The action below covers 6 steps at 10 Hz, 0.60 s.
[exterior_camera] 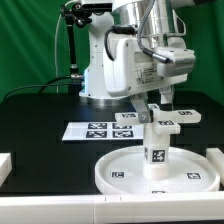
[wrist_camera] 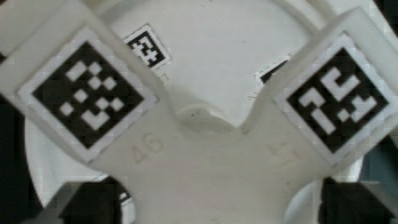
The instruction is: Assemble round table
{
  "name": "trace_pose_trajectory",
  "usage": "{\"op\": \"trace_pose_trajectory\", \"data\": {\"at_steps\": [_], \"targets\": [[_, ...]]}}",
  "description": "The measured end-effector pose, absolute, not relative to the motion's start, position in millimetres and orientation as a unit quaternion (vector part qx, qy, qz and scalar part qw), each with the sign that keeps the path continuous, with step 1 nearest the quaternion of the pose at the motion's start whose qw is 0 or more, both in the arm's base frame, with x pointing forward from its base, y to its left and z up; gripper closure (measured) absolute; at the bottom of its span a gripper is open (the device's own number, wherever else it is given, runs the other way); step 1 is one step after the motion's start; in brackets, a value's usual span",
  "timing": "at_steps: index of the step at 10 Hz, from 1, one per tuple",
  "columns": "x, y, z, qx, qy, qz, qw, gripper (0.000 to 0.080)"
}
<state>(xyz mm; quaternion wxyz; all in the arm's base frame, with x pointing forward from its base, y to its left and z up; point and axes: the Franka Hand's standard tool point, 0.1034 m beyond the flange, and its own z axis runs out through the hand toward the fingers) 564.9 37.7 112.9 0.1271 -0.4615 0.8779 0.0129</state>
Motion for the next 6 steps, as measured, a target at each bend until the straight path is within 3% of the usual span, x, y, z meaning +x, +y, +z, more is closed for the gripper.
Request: {"op": "trace_pose_trajectory", "data": {"at_steps": [2, 6], "targets": [[563.7, 39.7, 143.8, -0.471, 0.869, 0.014, 0.152, 0.0154], [562.4, 42.1, 143.5, -0.48, 0.864, 0.015, 0.151, 0.0151]]}}
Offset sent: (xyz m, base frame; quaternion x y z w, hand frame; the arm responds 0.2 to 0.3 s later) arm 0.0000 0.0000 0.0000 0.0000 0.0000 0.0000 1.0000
